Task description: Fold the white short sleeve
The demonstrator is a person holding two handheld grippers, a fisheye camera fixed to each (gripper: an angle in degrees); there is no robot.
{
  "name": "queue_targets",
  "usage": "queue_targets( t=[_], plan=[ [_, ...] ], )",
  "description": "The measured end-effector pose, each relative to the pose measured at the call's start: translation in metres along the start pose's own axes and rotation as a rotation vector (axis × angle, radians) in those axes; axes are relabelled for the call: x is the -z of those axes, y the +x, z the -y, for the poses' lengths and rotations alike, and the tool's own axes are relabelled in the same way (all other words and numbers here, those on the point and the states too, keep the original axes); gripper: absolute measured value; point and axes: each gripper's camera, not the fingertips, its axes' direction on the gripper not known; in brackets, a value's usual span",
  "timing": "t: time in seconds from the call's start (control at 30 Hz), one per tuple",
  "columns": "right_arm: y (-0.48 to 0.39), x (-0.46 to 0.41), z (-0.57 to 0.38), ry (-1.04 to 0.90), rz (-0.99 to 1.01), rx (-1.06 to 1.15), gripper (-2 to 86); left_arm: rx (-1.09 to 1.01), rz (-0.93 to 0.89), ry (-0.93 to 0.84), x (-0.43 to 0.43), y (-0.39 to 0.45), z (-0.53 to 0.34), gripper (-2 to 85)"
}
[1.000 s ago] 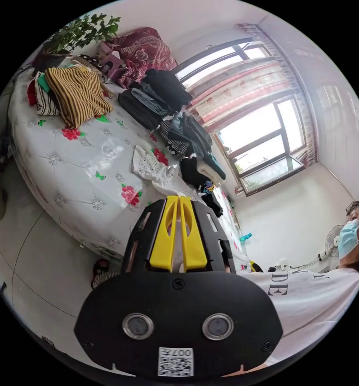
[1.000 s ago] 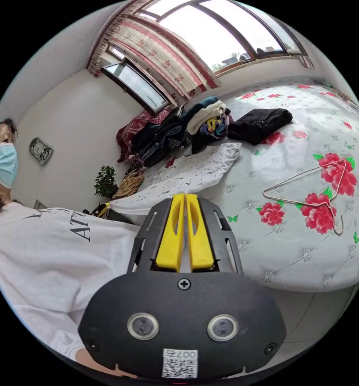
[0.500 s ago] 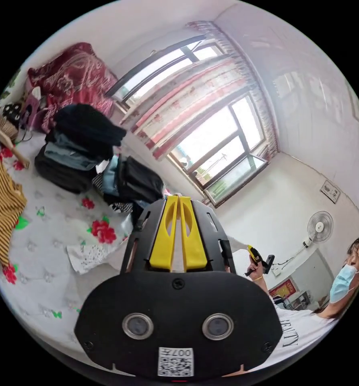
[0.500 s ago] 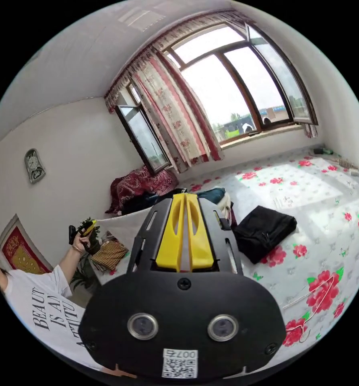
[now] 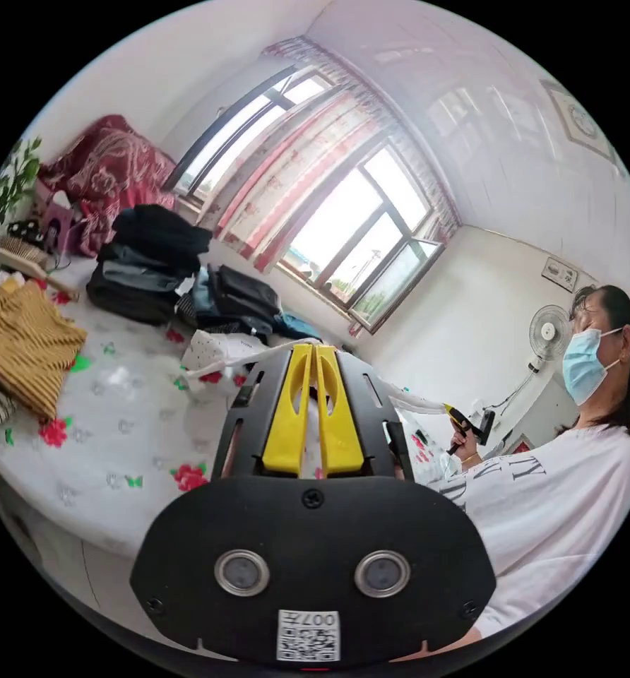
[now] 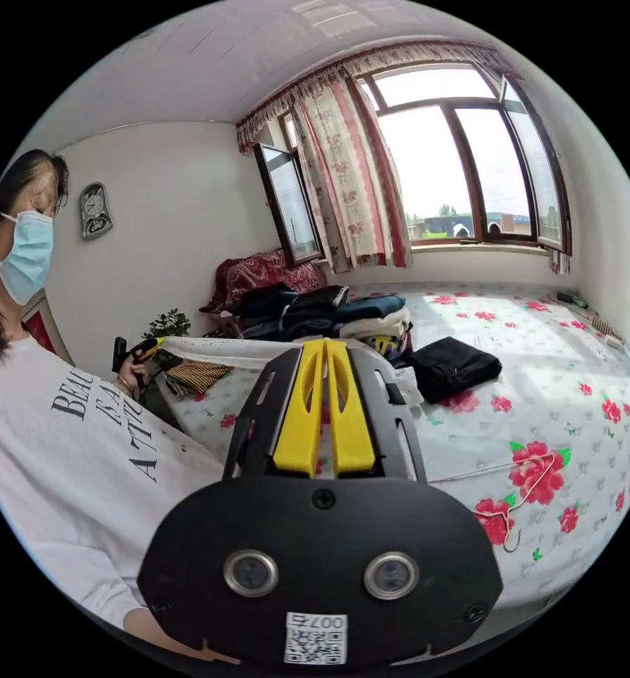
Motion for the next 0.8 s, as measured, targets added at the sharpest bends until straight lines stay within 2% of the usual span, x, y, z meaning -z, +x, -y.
queue_targets(
  t=[0.13, 0.23, 0.33, 0.5, 0.63, 0.73, 0.8],
  plan=[
    [0.03, -0.05, -0.07, -0.241, 0.021, -0.19, -0.3, 0.252, 0.16, -0.225, -0.011, -0.056, -0.085, -1.0],
    [0.054, -0.074, -0.104, -0.314, 0.074, -0.344, -0.3, 0.394, 0.166, -0.313, -0.018, -0.08, -0.119, -1.0],
    [0.065, -0.091, -0.119, -0.363, 0.109, -0.406, -0.3, 0.403, 0.19, -0.374, -0.029, -0.081, -0.123, -1.0],
    [0.097, -0.106, -0.107, -0.323, 0.142, -0.476, -0.3, 0.42, 0.158, -0.3, -0.037, -0.089, -0.1, -0.9],
    [0.141, -0.153, -0.066, -0.28, 0.123, -0.541, -0.1, 0.457, 0.142, -0.26, -0.08, -0.118, -0.053, -0.4],
    [0.17, -0.215, -0.034, -0.292, 0.029, -0.575, 0.4, 0.506, 0.216, -0.257, -0.139, -0.147, -0.015, 1.7],
    [0.184, -0.252, -0.025, -0.331, -0.088, -0.607, 1.0, 0.577, 0.282, -0.236, -0.168, -0.166, -0.004, 6.7]
  ],
)
